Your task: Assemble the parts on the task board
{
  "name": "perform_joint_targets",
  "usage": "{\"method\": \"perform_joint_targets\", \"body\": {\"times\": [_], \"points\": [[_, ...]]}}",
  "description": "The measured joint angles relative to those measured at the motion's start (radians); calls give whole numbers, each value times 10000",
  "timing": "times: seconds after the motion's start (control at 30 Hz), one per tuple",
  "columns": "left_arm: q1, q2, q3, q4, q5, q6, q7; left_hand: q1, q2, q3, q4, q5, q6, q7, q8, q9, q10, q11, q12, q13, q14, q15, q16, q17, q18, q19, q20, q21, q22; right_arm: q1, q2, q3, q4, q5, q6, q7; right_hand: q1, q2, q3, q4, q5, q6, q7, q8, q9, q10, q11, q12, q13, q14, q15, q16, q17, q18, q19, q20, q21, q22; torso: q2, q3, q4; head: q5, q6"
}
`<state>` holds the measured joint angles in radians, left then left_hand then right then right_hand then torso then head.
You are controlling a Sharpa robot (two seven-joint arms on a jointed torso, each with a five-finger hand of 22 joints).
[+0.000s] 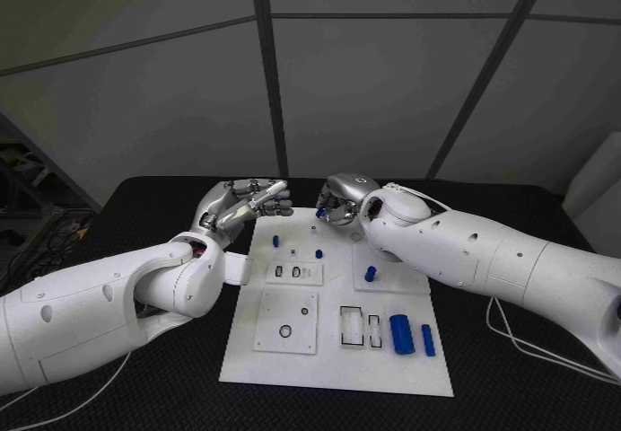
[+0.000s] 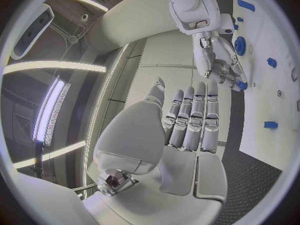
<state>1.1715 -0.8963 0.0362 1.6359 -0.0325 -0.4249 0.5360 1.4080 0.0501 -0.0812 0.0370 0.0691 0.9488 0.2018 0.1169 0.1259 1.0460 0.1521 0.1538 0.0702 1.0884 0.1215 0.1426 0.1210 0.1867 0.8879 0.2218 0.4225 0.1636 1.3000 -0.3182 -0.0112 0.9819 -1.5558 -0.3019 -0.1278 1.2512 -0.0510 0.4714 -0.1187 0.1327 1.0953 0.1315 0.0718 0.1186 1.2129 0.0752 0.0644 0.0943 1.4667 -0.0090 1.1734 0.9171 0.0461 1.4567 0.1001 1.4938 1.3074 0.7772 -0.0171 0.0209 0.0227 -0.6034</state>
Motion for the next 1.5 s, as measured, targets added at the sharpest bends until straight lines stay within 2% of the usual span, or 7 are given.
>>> {"method": "perform_joint_targets", "body": {"times": [0.3, 0.5, 0.67, 0.97, 1.17, 1.33, 1.5], "points": [[56, 5, 0, -5, 2, 0, -5, 0, 0, 0, 0, 0, 0, 0, -38, -10, 0, 0, 0, 0, 0, 0, 0, 0, -1, 0, 0, 0, 1, 18, 62, 10, -109, 0, 173, -13, -41, -42, -32, 32, 0, -11, -7, -25, 0, -76, -1, 0, -12, 0, 0, 0, -42, 0, 0, 0, 0, 0, 19, 0, -11, 31, -17], [81, 5, 0, -6, 4, 0, -9, 0, 0, 0, 0, 0, 0, 0, -38, -10, 0, 0, 0, 0, 0, 0, 0, 0, -1, 0, 0, 0, 1, 11, 111, 2, -185, -4, 223, -17, -132, -131, -29, 113, -36, -467, 193, -85, -58, -655, 151, 0, -131, -74, 74, 0, -206, 2, -111, 111, -83, -1, 20, 4, -17, 37, -30], [91, 9, 0, -16, 4, 0, -13, 0, 0, 0, 0, 0, 0, 0, -38, -9, 0, 0, 0, 0, 0, 0, 0, 0, 0, 0, 0, 0, 1, 5, 154, 0, -227, 2, 235, -8, -77, -370, -101, 184, -48, -1065, 436, -85, -268, -1193, 361, 0, -251, -145, 220, -93, -415, 3, -324, 251, -225, 0, 19, 6, -17, 50, -32], [108, 4, 0, -47, 5, 0, -20, 0, 0, 0, 0, 0, 0, 0, -38, -9, 0, 0, 0, 0, 0, 0, 0, 0, -1, 0, 0, 0, 2, 5, 85, 1, -151, 55, 182, 24, 15, -462, -155, 237, -107, -1420, 474, -85, -412, -1450, 444, 0, -263, -196, 270, -146, -545, 2, -414, 341, -303, -102, 19, 7, -27, 58, -31], [114, -36, 0, -81, 6, 1, -25, 0, 0, 0, 0, 1, 0, 0, -37, -9, 0, 0, 0, 0, 0, 0, 0, 0, -1, 0, 0, 0, 2, 5, -522, 1, 563, 117, 16, 52, 15, -462, -181, 262, -107, -1420, 474, -85, -421, -1450, 444, 0, -262, -195, 270, -146, -589, 2, -413, 341, -348, -139, 14, 12, -38, 51, -13], [116, -115, 0, -123, 7, 11, -28, 0, 0, -18, -18, 1, 0, 0, -37, -8, 0, 0, -50, 0, 0, 0, 0, 4, -1, 0, 0, 0, -11, 4, -1738, 4, 1823, 272, -181, 18, 54, -501, -185, 265, -9, -1163, 327, -25, -420, -608, 232, 282, -56, -170, 244, -52, -443, 3, -300, 257, -257, 6, 2, 25, -65, -35, 48], [117, -179, -3, -169, 8, 53, -30, 0, 0, -28, -28, 1, 0, 0, -37, -8, 0, 0, -50, 0, 0, 0, 0, 9, 0, 0, 0, 0, -11, -12, -2771, 223, 2850, 638, -240, -163, -72, -705, -409, 489, -9, -1183, 164, -25, -415, 634, -87, 880, 369, -10, -28, 372, 158, 2, 23, 14, 14, 7, -15, 44, -122, -74, 106]]}}
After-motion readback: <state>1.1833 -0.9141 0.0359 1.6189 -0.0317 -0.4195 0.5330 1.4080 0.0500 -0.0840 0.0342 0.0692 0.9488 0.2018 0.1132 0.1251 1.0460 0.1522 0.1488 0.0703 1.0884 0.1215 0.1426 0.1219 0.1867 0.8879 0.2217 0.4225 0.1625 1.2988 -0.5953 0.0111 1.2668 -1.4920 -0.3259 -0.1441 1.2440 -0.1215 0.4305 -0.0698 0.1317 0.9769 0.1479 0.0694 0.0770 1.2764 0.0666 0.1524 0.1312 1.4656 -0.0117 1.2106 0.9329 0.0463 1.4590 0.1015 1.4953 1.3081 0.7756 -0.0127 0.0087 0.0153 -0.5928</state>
